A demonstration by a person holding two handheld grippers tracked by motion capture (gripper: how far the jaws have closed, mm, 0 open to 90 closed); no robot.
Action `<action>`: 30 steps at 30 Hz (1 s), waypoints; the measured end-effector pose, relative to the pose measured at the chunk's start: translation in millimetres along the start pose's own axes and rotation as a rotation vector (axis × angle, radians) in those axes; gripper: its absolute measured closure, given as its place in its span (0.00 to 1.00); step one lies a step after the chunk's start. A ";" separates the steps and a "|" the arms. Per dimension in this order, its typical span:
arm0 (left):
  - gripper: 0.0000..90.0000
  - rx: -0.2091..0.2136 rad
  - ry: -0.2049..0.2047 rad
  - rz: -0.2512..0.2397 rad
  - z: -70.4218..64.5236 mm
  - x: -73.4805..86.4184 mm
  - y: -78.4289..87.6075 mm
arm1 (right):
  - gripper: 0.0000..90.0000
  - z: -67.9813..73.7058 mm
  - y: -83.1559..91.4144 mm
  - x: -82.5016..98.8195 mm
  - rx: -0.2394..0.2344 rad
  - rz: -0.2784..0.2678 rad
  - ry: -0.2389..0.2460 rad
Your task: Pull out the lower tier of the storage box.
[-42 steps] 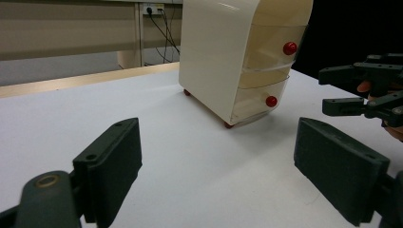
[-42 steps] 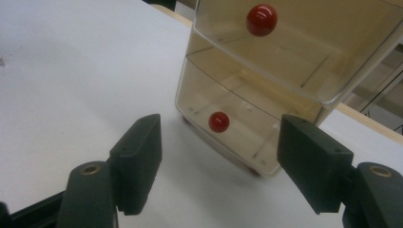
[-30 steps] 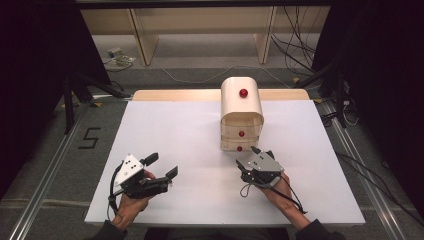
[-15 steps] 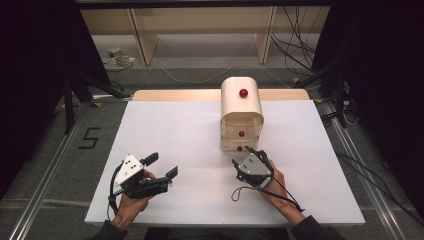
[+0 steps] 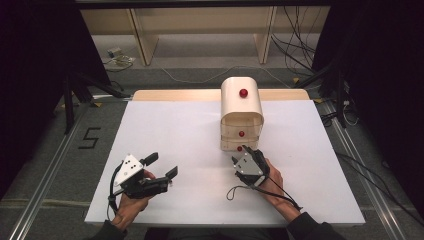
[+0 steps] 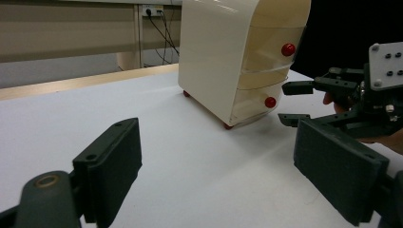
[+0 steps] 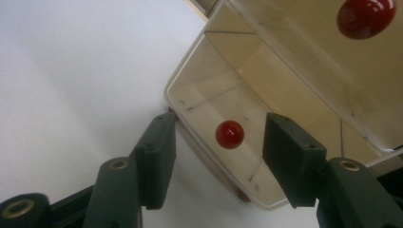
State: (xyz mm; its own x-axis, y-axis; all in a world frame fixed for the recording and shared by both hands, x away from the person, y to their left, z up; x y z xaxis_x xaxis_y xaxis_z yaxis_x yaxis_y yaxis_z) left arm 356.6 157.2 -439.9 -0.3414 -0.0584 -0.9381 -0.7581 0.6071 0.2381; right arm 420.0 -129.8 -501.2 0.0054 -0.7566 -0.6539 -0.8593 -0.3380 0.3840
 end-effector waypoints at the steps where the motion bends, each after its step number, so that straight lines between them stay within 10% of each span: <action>1: 0.18 0.001 -0.002 -0.001 -0.1 -0.2 -0.1 | 0.52 0.2 -1.4 0.3 0.002 0.002 0.005; 30: 0.18 -0.005 0.006 -0.008 1.8 -1.4 0.3 | 0.66 4.9 -14.5 3.3 0.060 0.023 0.057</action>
State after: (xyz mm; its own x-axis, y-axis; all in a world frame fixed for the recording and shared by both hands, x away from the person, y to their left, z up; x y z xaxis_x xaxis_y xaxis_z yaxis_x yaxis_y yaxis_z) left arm 357.8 158.9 -439.0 -0.3383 -0.0681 -0.9386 -0.7637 0.6026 0.2315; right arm 430.0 -124.7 -512.1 0.0130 -0.7952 -0.6062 -0.8887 -0.2871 0.3575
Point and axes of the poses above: each handheld gripper's, and its own axes: y roughly backward along the jaws, x roughly out of its underside, z roughly to its left, the point moved 5 cm from there along -y, roughly forward along the jaws, and after that the axes turned 8 degrees about y, right-handed, at the moved point
